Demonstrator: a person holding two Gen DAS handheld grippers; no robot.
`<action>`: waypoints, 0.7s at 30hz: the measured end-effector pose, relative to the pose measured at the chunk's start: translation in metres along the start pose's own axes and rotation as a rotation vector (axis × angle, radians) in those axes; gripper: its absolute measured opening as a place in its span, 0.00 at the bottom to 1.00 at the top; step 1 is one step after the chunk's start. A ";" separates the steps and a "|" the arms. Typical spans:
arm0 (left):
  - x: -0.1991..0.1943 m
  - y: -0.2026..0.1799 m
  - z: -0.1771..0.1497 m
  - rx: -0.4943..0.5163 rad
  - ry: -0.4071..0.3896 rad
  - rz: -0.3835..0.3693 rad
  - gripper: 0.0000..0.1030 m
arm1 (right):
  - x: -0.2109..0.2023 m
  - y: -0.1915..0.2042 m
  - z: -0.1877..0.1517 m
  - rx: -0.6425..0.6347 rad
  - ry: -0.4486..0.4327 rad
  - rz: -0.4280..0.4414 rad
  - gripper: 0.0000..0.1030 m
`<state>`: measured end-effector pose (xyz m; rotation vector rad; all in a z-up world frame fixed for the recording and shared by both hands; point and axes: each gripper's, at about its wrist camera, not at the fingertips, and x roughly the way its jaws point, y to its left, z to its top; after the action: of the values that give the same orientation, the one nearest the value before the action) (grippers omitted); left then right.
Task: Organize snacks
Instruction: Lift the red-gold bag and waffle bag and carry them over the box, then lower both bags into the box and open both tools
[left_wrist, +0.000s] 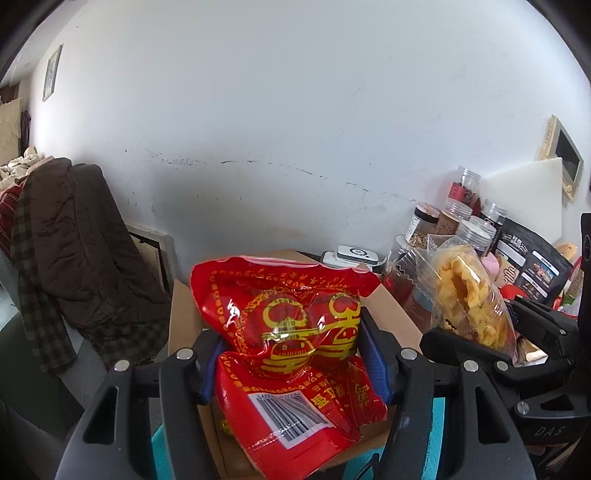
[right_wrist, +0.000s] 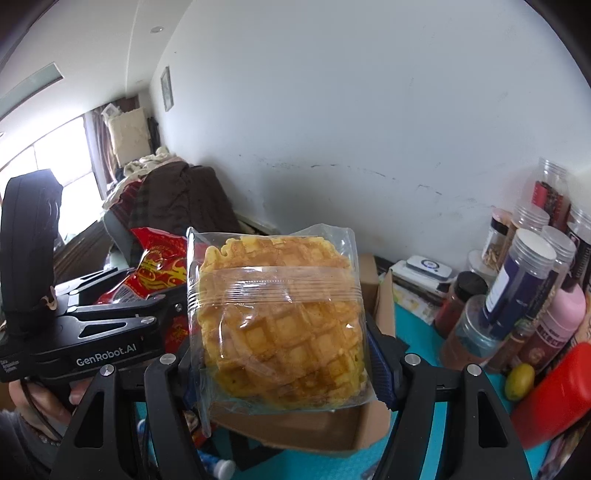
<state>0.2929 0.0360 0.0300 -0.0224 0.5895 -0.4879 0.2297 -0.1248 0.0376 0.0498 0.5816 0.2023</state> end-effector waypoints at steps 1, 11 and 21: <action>0.006 0.002 0.002 -0.002 0.007 0.002 0.60 | 0.005 -0.001 0.002 -0.002 0.005 -0.001 0.68; 0.062 0.015 0.010 -0.018 0.115 0.040 0.60 | 0.052 -0.015 0.017 -0.012 0.087 0.000 0.69; 0.116 0.027 0.006 -0.018 0.249 0.094 0.60 | 0.098 -0.023 0.016 -0.016 0.210 -0.009 0.69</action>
<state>0.3913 0.0079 -0.0304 0.0498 0.8356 -0.3967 0.3224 -0.1271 -0.0043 0.0104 0.7891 0.2051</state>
